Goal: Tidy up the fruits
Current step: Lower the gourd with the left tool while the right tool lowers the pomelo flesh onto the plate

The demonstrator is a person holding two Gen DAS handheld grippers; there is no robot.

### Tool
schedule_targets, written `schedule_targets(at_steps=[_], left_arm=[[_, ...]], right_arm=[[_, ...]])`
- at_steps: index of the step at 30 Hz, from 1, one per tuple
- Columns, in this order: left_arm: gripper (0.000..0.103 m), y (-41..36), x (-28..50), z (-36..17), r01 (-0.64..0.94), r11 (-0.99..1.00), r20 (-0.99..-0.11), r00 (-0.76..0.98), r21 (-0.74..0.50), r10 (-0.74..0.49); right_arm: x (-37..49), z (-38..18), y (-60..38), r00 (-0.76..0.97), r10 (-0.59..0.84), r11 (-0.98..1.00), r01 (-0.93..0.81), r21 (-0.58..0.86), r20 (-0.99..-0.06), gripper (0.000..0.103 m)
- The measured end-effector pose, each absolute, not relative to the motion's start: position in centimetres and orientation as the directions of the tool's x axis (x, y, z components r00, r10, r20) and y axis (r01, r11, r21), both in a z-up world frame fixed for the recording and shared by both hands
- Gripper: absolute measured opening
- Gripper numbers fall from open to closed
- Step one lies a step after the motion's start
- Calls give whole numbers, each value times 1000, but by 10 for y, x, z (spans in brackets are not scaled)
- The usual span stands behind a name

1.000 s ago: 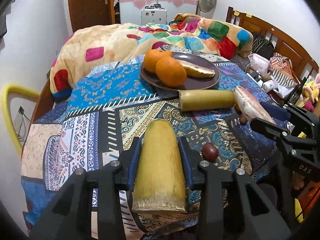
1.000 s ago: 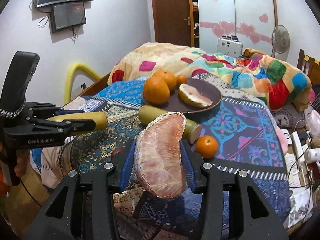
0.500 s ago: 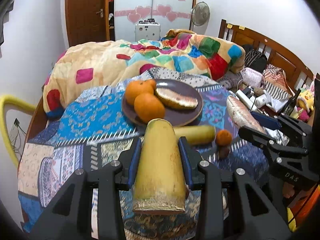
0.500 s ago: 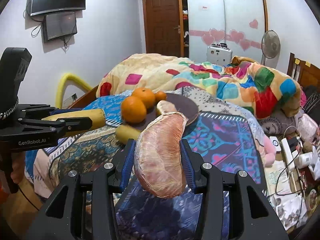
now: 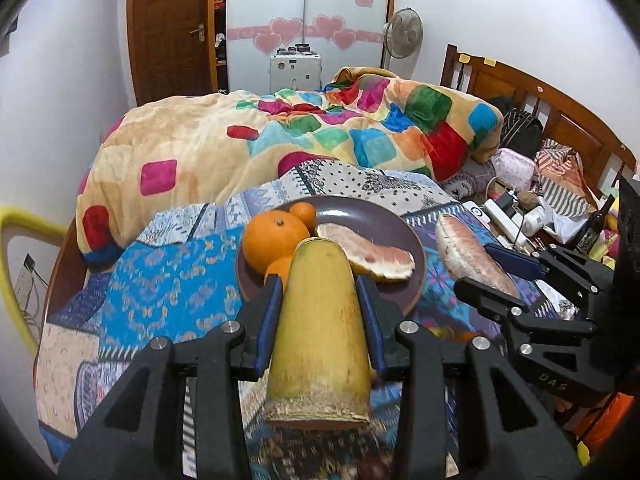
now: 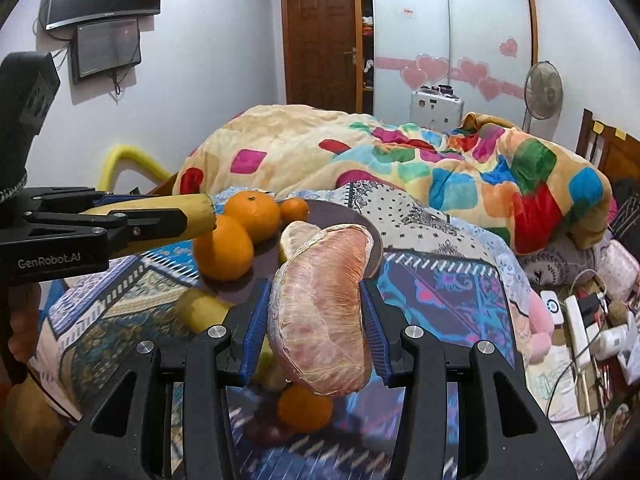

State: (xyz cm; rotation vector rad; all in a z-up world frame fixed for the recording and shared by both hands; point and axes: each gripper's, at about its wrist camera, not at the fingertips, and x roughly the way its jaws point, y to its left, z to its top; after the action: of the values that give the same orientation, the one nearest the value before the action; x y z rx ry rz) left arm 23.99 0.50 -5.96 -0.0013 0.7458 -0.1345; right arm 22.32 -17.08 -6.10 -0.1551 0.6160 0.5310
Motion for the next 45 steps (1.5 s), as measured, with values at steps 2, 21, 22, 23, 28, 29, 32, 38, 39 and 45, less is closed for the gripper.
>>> schedule_targets(at_steps=[2, 21, 22, 23, 28, 29, 32, 38, 39, 45], left_arm=[[38, 4, 251, -62, 120, 992, -678, 725, -45, -119], [38, -5, 325, -81, 130, 990, -723, 680, -49, -125], [38, -6, 330, -82, 132, 990, -727, 675, -51, -127], [38, -7, 333, -83, 134, 990, -728, 673, -53, -130], [38, -10, 350, -89, 144, 987, -739, 658, -68, -147], [38, -10, 353, -91, 144, 987, -742, 653, -71, -149], [38, -11, 360, -95, 149, 986, -747, 646, -75, -155], [38, -10, 367, -99, 144, 986, -751, 642, -82, -156], [38, -10, 367, -99, 144, 986, -751, 642, -82, -156], [38, -12, 365, -96, 156, 985, -745, 647, -79, -163]], right_arm=[[236, -62, -168, 686, 423, 855, -519, 9, -593, 41], [303, -76, -139, 607, 396, 808, -586, -52, -690, 41], [304, -76, -137, 605, 396, 804, -592, -58, -691, 41], [305, -77, -135, 605, 394, 801, -596, -64, -692, 41], [311, -85, -126, 592, 392, 784, -616, -81, -704, 41], [313, -86, -125, 588, 391, 782, -618, -80, -708, 41], [317, -91, -122, 567, 394, 773, -630, -73, -723, 41], [317, -92, -122, 560, 401, 771, -634, -64, -725, 42], [317, -92, -122, 561, 400, 771, -634, -65, -725, 42], [314, -88, -121, 564, 404, 765, -640, -72, -720, 49]])
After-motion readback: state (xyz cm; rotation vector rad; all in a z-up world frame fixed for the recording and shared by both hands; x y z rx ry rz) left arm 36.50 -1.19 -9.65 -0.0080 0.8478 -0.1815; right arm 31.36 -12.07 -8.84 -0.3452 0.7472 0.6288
